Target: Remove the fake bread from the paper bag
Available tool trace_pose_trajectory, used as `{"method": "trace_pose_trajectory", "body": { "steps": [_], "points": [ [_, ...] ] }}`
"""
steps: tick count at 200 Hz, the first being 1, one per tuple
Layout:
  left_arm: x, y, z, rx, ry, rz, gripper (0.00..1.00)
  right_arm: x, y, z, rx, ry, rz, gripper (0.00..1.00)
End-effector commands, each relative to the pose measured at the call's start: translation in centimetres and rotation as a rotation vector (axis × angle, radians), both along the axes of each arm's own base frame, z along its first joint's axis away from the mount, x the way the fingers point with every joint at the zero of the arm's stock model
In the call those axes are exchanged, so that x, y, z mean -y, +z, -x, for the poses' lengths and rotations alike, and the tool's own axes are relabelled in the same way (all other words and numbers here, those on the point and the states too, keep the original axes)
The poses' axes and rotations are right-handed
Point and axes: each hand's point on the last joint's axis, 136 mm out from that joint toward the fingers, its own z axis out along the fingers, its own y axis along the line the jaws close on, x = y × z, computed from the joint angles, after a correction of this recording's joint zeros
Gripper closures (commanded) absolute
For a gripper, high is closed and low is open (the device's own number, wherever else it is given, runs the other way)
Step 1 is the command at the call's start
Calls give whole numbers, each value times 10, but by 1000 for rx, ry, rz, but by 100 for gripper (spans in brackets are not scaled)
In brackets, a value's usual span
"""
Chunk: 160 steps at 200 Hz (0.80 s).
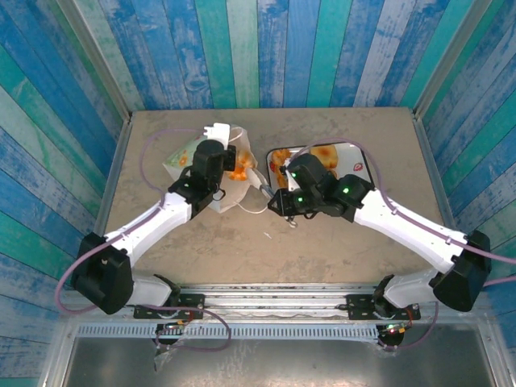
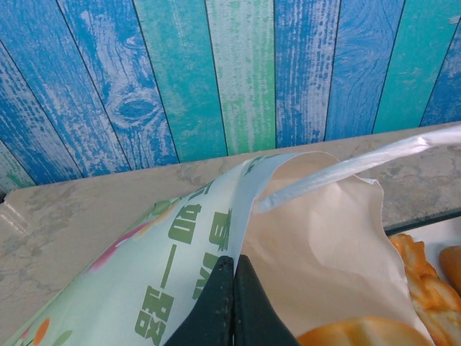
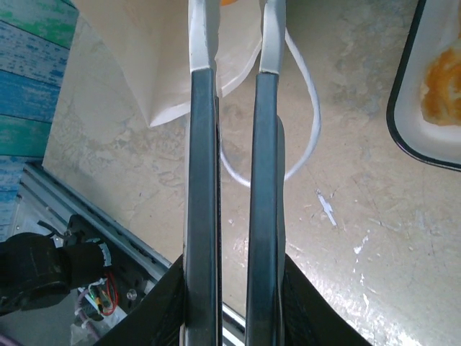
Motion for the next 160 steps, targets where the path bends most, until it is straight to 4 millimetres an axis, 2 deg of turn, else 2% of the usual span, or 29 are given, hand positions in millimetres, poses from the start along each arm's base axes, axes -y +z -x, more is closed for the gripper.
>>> {"method": "trace_pose_trajectory", "body": {
  "steps": [1, 42, 83, 115, 120, 160],
  "points": [
    [-6, 6, -10, 17, 57, 26, 100, 10, 17, 4, 32, -22, -34, 100],
    [-14, 6, -13, 15, 88, 46, 100, 34, 30, 12, 52, -67, -62, 100],
    [-16, 3, -13, 6, 89, 42, 100, 69, 42, 6, 93, -168, -94, 99],
    [-12, 2, -11, 2, 61, 53, 100, 108, 45, -6, 86, -265, -116, 100],
    [-11, 3, -10, 2, 58, 54, 100, 120, 44, -12, 81, -301, -118, 99],
    [-5, 7, -6, -3, 8, 65, 100, 179, 31, -36, 19, -440, -114, 99]
  ]
}}
